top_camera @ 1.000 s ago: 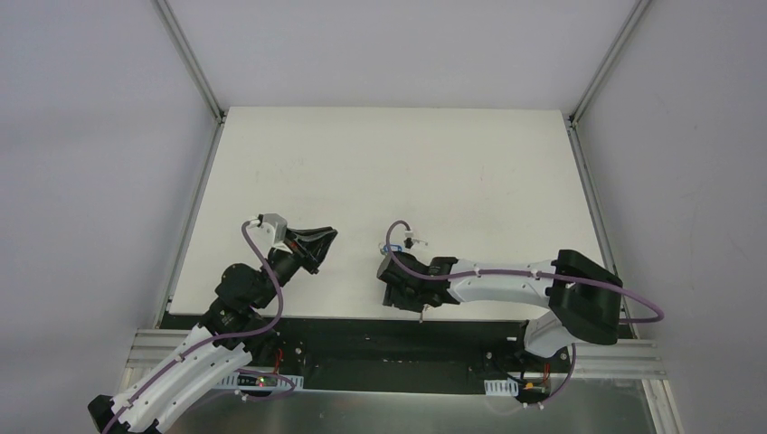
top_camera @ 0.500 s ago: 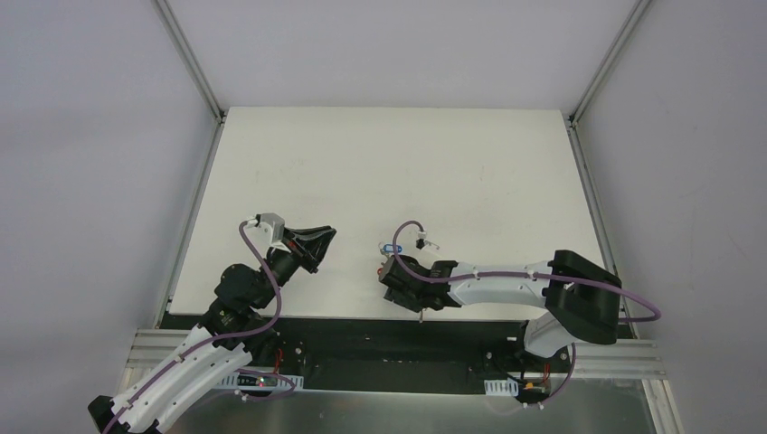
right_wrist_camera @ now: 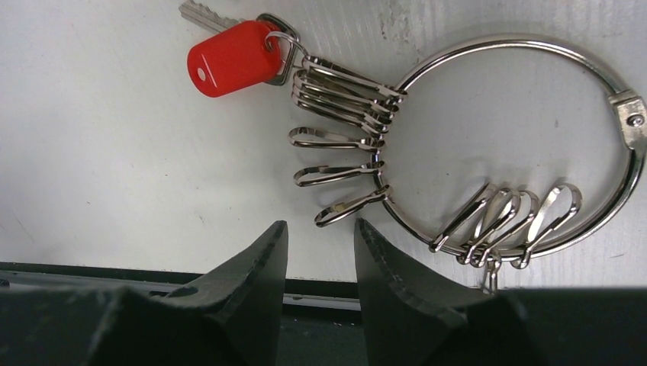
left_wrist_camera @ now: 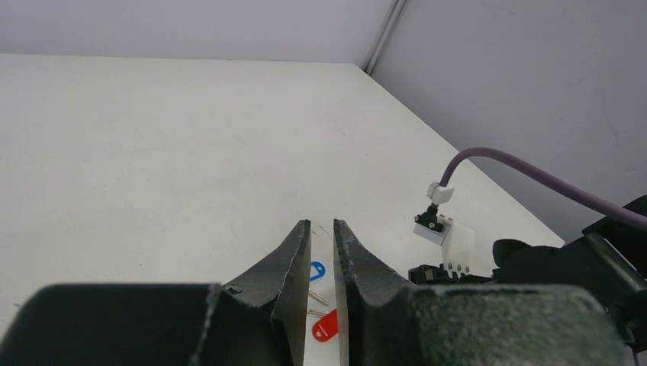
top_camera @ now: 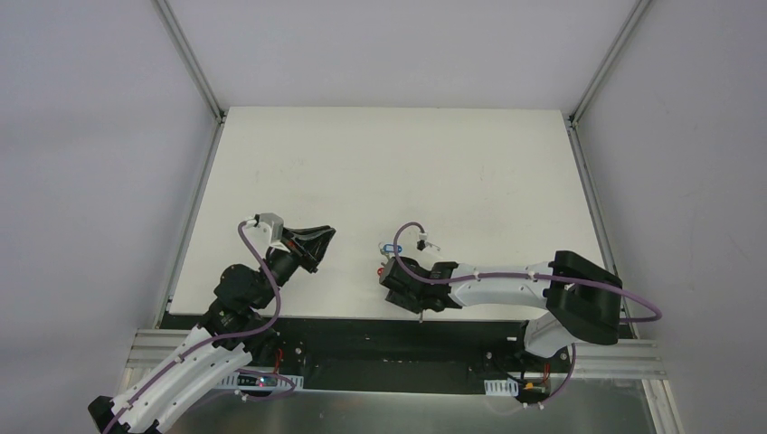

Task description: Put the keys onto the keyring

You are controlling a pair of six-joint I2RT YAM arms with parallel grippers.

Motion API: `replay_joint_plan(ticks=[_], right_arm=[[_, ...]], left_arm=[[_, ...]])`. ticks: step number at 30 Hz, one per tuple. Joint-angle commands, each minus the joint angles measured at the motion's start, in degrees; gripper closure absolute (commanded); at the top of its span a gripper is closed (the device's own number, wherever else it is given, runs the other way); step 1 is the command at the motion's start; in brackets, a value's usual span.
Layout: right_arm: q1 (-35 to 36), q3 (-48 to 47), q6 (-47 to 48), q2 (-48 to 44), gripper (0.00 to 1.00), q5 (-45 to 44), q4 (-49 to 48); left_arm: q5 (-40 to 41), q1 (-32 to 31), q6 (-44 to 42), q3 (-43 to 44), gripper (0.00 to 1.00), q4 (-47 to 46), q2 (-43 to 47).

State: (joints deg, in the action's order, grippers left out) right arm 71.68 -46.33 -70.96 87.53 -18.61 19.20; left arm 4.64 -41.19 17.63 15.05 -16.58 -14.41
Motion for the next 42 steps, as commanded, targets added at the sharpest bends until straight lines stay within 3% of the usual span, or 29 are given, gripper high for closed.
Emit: replay_joint_plan(ticks=[1, 14, 19, 26, 36, 42], right_arm=[[0.64, 0.59, -0.86, 0.23, 0.59, 0.53, 6.05], [0.43, 4.13, -2.85, -3.92, 0.56, -2.59, 11.25], [-3.14, 7.58, -1.32, -8.22, 0.53, -3.89, 12.09], [-11.63, 9.25, 6.9, -10.42, 0.52, -4.38, 10.4], [-25.41, 6.2, 21.37, -4.75, 0.5, 0.48, 2.67], [-24.38, 3.89, 24.42, -7.38, 0.5, 0.83, 4.0]], left_arm=[[0.54, 0.06, 1.18, 0.65, 0.84, -0.32, 0.87], [0.76, 0.06, 1.27, 0.64, 0.84, -0.03, 1.47], [0.58, 0.06, 1.47, 0.61, 0.84, -0.1, 1.26], [0.54, 0.12, 1.55, 0.64, 0.84, -0.2, 1.1], [0.54, 0.1, 1.71, 0.61, 0.84, -0.44, 0.48], [0.48, 0.06, 1.84, 0.64, 0.84, -0.44, 0.63]])
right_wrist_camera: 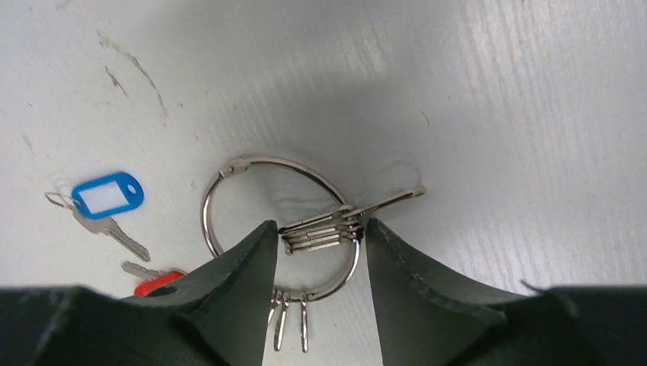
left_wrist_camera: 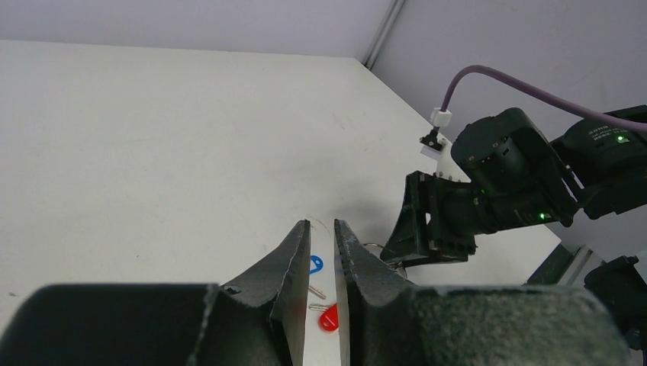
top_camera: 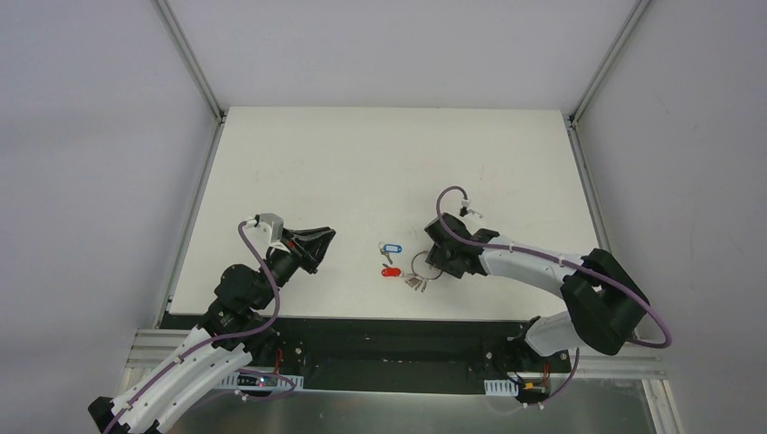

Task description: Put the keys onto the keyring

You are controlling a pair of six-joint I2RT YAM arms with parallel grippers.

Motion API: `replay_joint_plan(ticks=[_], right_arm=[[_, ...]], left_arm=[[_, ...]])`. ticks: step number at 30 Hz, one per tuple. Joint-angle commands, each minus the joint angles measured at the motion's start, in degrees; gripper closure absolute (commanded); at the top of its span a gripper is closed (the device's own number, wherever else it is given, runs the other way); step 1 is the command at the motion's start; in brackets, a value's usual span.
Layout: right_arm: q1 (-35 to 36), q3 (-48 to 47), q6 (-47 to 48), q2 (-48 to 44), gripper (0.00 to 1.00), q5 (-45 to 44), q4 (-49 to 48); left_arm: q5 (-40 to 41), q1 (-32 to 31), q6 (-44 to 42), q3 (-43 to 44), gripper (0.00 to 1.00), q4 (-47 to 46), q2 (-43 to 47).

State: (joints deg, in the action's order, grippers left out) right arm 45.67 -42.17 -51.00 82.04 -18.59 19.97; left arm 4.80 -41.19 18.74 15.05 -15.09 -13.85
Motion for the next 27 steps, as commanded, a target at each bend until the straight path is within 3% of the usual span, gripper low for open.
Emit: replay_joint_plan(ticks=[1, 9, 16, 27], right_arm=[[2.92, -0.33, 4.5, -4.14, 0.5, -0.23, 4.06], [13.47, -2.2, 0.85, -12.52, 0.49, -2.88, 12.49], [17.76, -1.13, -4.37, -8.95, 0.52, -2.81, 13.3], [18.48, -0.45, -6.47, -0.55, 0.57, -0.8, 7.5]], left_arm=[[0.35, 0.06, 0.76, 0.6, 0.84, -1.89, 0.14], [0.51, 0.06, 0.95, 0.55, 0.84, -1.96, 0.12], [0.58, 0.12, 0.92, 0.53, 0.84, -1.77, 0.47], [0.65, 0.1, 0.95, 0.52, 0.84, -1.75, 0.36]])
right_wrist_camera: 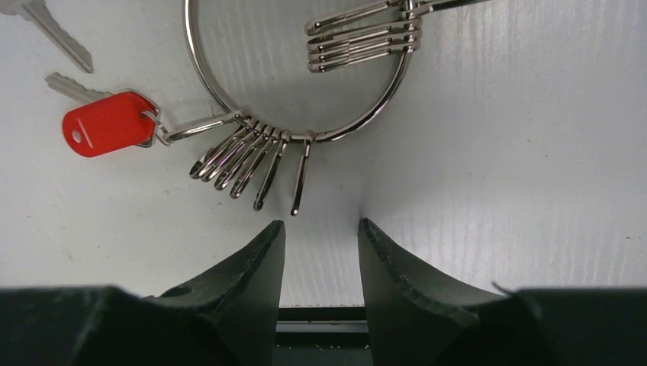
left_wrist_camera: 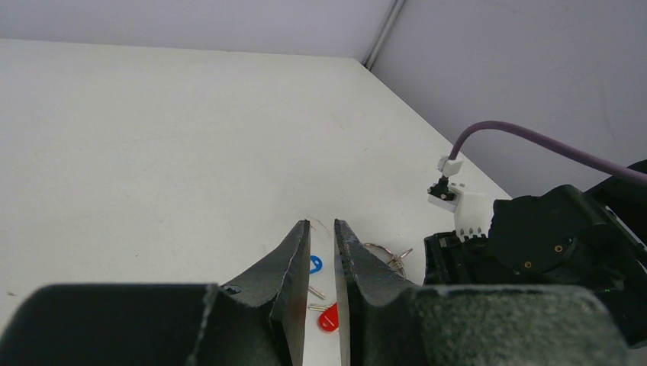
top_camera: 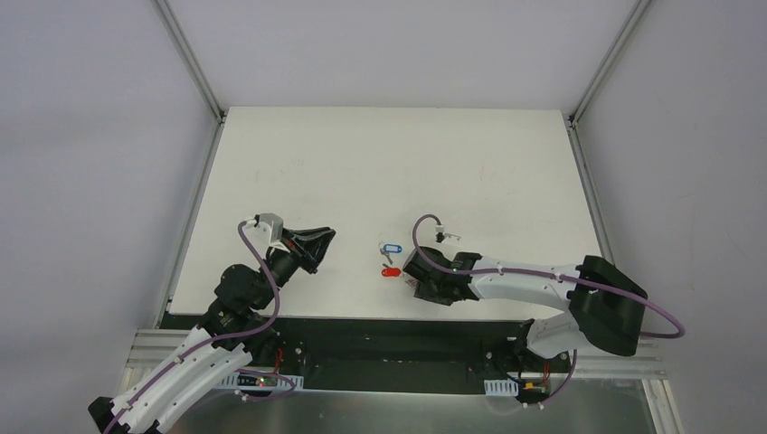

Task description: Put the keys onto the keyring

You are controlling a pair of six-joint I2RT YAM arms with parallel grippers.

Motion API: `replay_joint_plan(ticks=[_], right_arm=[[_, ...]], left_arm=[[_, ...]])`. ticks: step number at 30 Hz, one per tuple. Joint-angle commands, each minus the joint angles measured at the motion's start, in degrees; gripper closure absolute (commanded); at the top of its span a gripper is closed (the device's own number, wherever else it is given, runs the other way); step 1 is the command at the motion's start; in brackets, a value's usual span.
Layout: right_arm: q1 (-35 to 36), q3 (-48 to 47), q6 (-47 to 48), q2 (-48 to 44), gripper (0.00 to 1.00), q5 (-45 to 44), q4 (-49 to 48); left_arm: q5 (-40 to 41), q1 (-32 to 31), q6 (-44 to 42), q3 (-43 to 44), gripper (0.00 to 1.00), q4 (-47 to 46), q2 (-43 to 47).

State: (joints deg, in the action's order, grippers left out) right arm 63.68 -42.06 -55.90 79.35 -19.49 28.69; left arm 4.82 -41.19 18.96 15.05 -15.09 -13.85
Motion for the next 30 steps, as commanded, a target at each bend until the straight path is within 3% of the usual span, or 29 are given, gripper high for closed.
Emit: replay_joint_plan(ticks=[1, 14, 30], right_arm=[[0.46, -0.75, -1.53, 2.39, 0.57, -0.1, -1.14], [0.41, -2.51, -1.15, 3.76, 0.62, -5.09, 5.02], [0.46, -4.8, 0.93, 5.42, 0.7, -6.09, 3.6]], left_arm=[[0.63, 0.06, 0.73, 0.5, 0.84, -1.69, 0.38], [1.08, 0.06, 0.64, 0.43, 0.84, -1.64, 0.2], [1.17, 0.13, 0.64, 0.42, 0.83, -1.94, -0.48]])
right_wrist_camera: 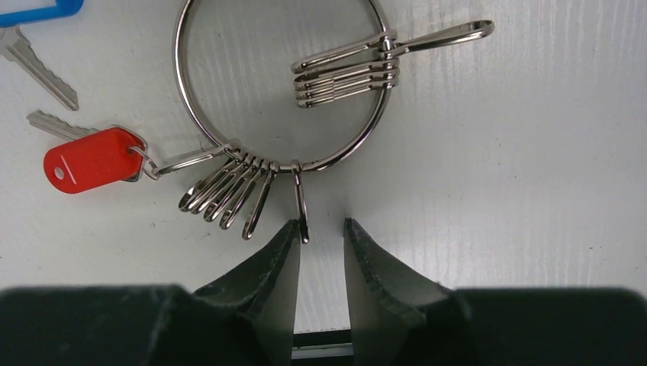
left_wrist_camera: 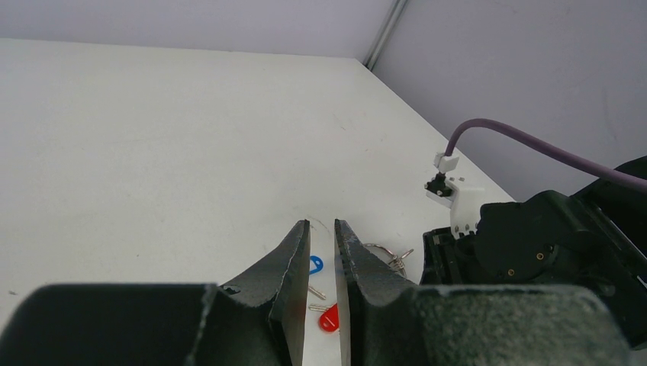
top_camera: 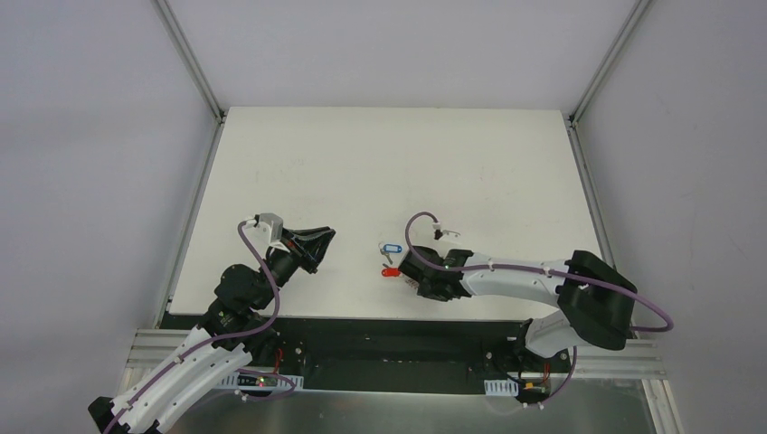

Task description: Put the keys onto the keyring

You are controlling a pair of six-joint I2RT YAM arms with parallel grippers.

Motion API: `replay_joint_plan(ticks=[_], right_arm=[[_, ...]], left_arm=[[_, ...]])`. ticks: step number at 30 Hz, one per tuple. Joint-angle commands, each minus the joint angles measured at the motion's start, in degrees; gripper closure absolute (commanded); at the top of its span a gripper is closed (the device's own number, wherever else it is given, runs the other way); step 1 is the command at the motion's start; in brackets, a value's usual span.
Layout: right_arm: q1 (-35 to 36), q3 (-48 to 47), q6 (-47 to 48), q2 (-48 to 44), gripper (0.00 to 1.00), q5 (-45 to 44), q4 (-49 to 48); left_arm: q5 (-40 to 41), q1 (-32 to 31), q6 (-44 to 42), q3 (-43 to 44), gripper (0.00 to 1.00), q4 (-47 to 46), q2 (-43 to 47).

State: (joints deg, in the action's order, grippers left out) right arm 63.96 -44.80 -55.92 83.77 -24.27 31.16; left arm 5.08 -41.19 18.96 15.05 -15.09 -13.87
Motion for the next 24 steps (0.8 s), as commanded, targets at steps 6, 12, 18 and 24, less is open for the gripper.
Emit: replay_joint_plan(ticks=[6, 12, 18, 24], right_arm=[[0.17, -2.17, 1.38, 1.66, 0.8, -0.25, 0.31], [0.22, -2.45, 2.43, 0.96, 1.0, 0.96, -0.21], [0.78, -4.17, 5.3, -5.38, 1.0, 1.98, 5.06], [0.59, -11.93, 14.17, -13.11, 1.0, 5.7, 15.16]], left_arm=[[0.72, 0.08, 0.73, 0.51, 0.84, -2.03, -0.71], [1.06, 0.1, 0.64, 0.43, 0.84, -2.01, -0.65], [1.04, 0.06, 0.79, 0.51, 0.83, -1.92, -0.33], [-9.84, 0.06, 2.37, 0.98, 0.94, -6.86, -3.45]])
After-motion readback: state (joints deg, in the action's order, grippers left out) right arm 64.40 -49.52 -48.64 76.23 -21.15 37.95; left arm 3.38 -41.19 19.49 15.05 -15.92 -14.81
